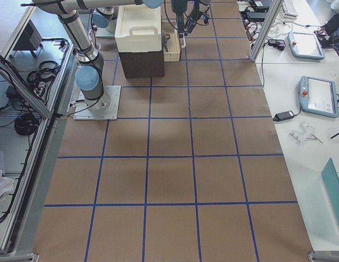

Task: Put scissors in drawer and close it
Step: 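Push the drawer closed, away from the robot, with the left gripper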

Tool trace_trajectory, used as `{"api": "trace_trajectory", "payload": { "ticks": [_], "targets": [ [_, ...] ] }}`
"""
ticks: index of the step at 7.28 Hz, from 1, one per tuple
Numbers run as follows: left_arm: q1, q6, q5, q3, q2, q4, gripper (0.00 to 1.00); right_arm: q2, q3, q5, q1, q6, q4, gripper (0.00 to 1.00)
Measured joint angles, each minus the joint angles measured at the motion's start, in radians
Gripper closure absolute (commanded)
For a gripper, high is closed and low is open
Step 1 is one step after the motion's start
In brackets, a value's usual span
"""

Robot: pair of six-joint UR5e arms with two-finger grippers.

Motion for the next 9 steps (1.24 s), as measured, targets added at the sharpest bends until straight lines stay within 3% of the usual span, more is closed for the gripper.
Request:
{"api": "trace_trajectory", "payload": {
  "ticks": [9],
  "targets": [
    [-0.013, -0.001, -0.003, -0.044, 0.018, -0.079, 0.0, 0.0, 0.001, 0.0, -0.001, 0.0, 0.002, 0.0]
  ]
}}
